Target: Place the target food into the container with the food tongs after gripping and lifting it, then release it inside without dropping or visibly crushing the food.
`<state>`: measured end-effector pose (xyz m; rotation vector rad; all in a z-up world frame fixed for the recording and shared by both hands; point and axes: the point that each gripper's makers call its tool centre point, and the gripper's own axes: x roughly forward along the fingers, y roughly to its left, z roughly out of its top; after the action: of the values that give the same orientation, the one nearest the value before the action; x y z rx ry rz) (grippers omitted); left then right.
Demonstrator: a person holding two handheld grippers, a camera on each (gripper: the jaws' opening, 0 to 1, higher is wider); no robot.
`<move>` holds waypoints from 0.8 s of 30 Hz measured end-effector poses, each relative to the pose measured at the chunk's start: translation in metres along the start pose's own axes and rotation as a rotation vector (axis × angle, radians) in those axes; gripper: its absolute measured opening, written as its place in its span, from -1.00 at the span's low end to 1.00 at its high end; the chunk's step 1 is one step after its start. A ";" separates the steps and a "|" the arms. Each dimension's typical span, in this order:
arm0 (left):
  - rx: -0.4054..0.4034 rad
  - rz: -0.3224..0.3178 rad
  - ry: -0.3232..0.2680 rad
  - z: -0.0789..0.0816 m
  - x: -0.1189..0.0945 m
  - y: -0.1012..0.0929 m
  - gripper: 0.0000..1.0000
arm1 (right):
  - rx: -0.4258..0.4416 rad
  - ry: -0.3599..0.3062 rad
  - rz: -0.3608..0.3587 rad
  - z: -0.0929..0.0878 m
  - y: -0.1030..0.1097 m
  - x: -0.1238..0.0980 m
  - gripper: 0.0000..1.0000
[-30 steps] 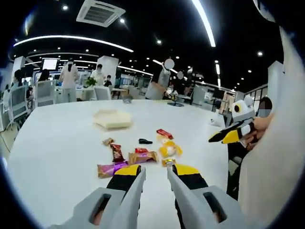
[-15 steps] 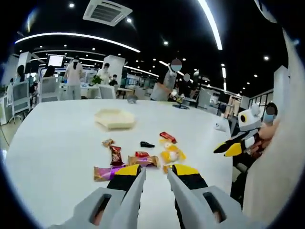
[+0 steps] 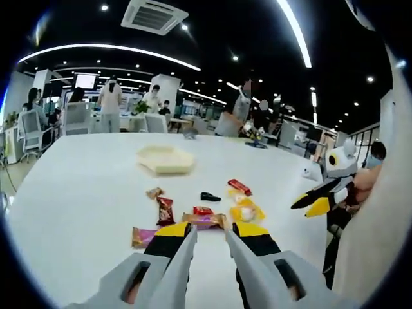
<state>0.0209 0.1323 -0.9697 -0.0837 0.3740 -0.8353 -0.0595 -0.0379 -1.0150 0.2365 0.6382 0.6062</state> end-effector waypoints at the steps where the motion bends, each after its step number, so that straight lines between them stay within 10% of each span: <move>1: -0.007 0.003 -0.001 0.001 -0.002 0.005 -0.52 | 0.001 0.001 0.003 -0.001 0.000 0.001 -0.23; 24: 0.019 0.011 0.057 -0.007 0.008 0.040 -0.52 | 0.038 -0.022 -0.035 0.005 -0.016 -0.002 -0.23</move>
<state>0.0513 0.1534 -0.9877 -0.0399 0.4199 -0.8313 -0.0504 -0.0523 -1.0156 0.2666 0.6320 0.5571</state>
